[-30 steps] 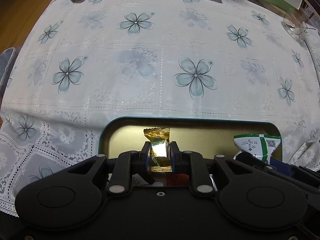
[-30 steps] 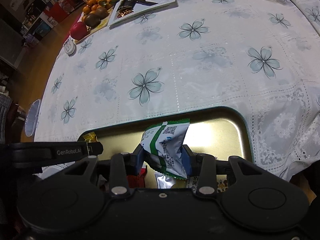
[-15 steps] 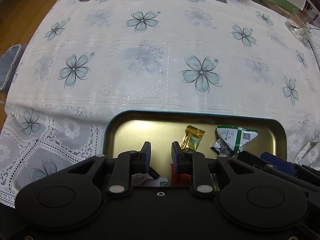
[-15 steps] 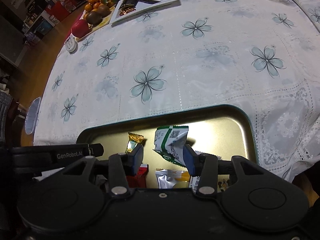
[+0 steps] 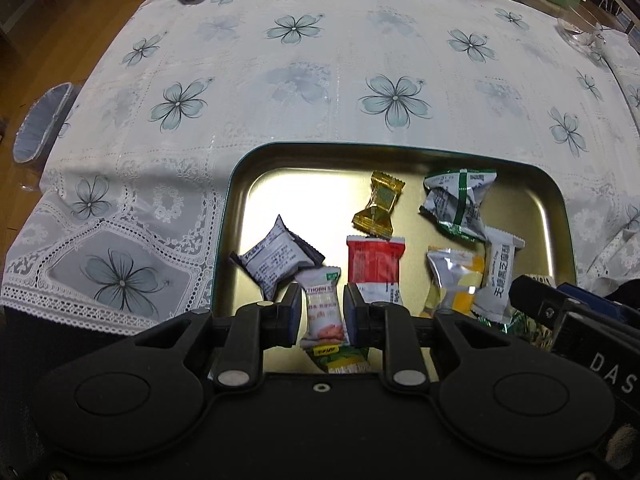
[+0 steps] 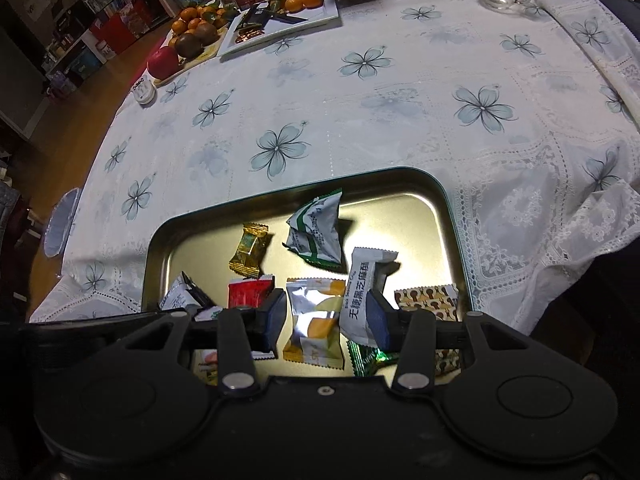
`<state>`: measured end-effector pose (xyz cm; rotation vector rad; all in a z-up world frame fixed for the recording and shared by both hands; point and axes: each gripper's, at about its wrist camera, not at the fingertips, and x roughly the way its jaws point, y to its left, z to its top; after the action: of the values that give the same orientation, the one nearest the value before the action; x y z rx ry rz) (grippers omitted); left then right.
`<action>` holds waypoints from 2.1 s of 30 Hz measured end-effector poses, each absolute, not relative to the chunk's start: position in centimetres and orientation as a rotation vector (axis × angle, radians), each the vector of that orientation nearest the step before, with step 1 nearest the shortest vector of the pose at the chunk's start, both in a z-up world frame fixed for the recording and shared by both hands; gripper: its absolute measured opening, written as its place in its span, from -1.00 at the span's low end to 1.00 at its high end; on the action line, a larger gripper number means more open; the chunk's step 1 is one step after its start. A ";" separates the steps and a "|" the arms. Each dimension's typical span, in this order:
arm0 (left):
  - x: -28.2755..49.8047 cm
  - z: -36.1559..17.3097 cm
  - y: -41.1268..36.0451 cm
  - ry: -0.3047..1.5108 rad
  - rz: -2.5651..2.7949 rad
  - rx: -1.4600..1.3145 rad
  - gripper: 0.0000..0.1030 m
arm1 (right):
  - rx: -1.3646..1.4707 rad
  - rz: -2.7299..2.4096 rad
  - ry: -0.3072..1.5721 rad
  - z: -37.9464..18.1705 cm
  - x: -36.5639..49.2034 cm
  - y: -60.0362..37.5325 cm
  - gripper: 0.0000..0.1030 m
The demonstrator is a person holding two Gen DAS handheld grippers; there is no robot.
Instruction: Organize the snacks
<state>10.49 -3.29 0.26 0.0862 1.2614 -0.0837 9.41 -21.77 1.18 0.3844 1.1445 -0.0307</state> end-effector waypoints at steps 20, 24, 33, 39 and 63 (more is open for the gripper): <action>1.0 1.5 -2.4 1.096 -0.048 0.089 -0.36 | 0.354 -0.057 1.034 1.0 -1.4 -20.1 -0.09; 0.3 1.6 -2.3 1.084 -0.040 0.096 -0.36 | 0.348 -0.053 1.013 1.5 -1.9 -19.9 -0.10; -0.5 1.6 -2.5 1.071 -0.040 0.114 -0.35 | 0.335 -0.050 0.995 2.2 -2.6 -19.6 -0.09; -0.4 1.5 -2.0 1.078 -0.052 0.096 -0.35 | 0.327 -0.058 1.013 2.0 -2.4 -19.3 -0.09; -0.4 1.0 -1.3 1.109 -0.055 0.057 -0.35 | 0.324 -0.054 1.012 2.0 -2.5 -19.2 -0.09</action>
<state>-0.36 -1.32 1.03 0.0572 1.1088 -0.0546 -2.53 -19.16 1.99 0.3237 1.0124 -0.0538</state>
